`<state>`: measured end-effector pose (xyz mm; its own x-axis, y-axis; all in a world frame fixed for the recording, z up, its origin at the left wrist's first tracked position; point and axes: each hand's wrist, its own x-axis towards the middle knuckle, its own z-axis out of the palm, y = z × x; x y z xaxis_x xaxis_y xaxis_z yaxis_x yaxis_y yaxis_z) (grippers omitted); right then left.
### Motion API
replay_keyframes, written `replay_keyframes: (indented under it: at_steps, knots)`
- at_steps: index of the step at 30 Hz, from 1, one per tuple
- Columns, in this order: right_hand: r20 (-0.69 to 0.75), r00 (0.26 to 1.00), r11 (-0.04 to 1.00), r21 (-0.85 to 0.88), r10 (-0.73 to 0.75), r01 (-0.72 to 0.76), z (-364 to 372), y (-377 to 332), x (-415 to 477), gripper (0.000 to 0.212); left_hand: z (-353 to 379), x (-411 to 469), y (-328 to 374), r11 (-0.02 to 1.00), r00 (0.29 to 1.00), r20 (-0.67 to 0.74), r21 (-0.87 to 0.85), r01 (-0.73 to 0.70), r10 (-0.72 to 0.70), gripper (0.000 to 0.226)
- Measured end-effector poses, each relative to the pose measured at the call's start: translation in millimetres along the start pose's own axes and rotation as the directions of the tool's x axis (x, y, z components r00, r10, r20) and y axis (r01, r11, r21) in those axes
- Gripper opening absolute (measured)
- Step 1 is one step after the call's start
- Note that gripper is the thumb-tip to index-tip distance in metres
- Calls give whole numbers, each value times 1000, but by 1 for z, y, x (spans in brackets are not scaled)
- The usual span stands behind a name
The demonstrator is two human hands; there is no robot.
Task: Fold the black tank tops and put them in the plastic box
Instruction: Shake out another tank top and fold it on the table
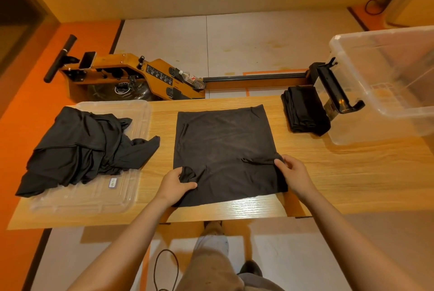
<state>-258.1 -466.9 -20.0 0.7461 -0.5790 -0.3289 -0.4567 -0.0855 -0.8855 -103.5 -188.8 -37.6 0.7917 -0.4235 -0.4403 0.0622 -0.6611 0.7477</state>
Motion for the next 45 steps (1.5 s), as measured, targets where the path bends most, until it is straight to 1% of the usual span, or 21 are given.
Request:
replay_keyframes:
  at_steps: [2,4,5,6,8,9,12,16,18,20,22,25,27,30,33,36,38,39,41,43,45]
  knots:
    - [-14,999,993,110,52,-50,-3,-4,-6,19,1,-2,0,998,1000,7,-55,8,-8,36]
    - [-15,996,984,158,86,-83,-6,-3,-9,17,3,-6,-1,995,1000,9,-96,2,-1,31]
    - [9,994,978,179,106,-106,-7,-1,-11,14,5,-9,-1,994,1000,6,-110,2,-1,30]
    - [46,990,970,202,132,-139,-7,1,-13,17,6,-11,-3,992,1000,-3,-127,4,-5,31]
    - [78,980,967,167,182,-193,-5,7,-12,29,9,-12,-5,986,999,-35,-170,3,-9,34]
    - [54,978,972,117,200,-205,-3,11,-9,29,10,-12,-5,982,999,-52,-187,2,-12,34]
    - [-77,967,970,16,243,-242,2,18,2,13,12,-9,-2,972,997,-70,-235,27,-44,28]
    - [-125,955,962,-26,268,-273,4,15,14,23,14,-3,1,960,995,-28,-268,81,-92,31]
    - [-126,957,965,6,262,-263,3,14,16,25,13,-2,0,954,995,-19,-286,89,-99,32]
    - [-101,963,967,74,250,-244,0,14,16,21,12,-3,-3,947,995,-33,-310,81,-96,32]
    - [-58,971,967,118,232,-224,-2,16,13,19,11,-4,-6,932,993,-66,-354,72,-102,28]
    - [-2,967,955,160,253,-250,-1,19,13,14,8,-5,-9,918,987,-87,-386,93,-136,21]
    - [12,960,946,170,279,-277,0,17,16,11,5,-3,-10,921,985,-71,-372,118,-154,18]
    - [4,951,939,158,308,-304,2,15,21,13,0,0,-10,929,981,-75,-339,145,-181,21]
    - [8,953,942,148,303,-301,2,17,20,14,-1,-1,-9,927,980,-80,-347,142,-180,18]
    - [42,960,944,179,276,-279,0,15,12,18,1,-9,-7,929,989,-66,-356,103,-135,16]
    - [75,966,938,229,248,-259,-3,13,4,18,3,-17,-4,929,994,-66,-366,55,-85,18]
    - [96,969,933,262,229,-247,-5,11,-2,16,4,-22,-3,939,995,-79,-343,25,-55,19]
    - [140,973,925,309,186,-221,-10,9,-13,14,6,-32,-6,970,993,-119,-238,-43,14,19]
    - [189,975,941,290,121,-173,-17,9,-24,19,9,-43,-13,984,986,-140,-140,-112,92,16]
    - [266,962,966,222,69,-131,-23,16,-36,19,13,-54,-23,984,979,-141,-80,-157,145,17]
